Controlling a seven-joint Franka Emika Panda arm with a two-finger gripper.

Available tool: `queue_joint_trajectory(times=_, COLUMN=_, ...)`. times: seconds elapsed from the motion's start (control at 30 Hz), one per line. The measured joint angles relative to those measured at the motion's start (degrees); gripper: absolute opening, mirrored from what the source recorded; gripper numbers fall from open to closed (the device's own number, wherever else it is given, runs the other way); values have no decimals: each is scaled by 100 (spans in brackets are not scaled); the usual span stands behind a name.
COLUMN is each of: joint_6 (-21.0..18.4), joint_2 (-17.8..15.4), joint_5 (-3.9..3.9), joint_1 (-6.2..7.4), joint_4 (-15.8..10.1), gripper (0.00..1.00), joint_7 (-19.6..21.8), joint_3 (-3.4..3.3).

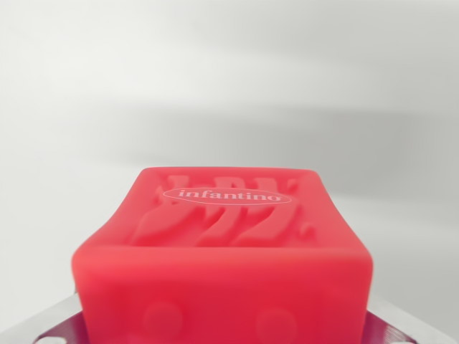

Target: Destack cube

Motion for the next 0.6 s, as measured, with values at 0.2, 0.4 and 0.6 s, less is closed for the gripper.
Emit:
queue_joint_trajectory(times=0.2, joint_6=27, joint_2=150, joint_5=-10, joint_1=-61, joint_4=120, gripper=0, joint_7=-180, joint_3=-39)
queue_joint_trajectory(times=0.4, joint_6=48, joint_2=295, joint_5=-15, joint_1=-112, joint_4=244, gripper=0, joint_7=-361, joint_3=-80)
queue_joint_trajectory(times=0.6, joint_6=65, joint_2=449, joint_5=-17, joint_1=-166, joint_4=380, gripper=0, joint_7=-552, joint_3=-121)
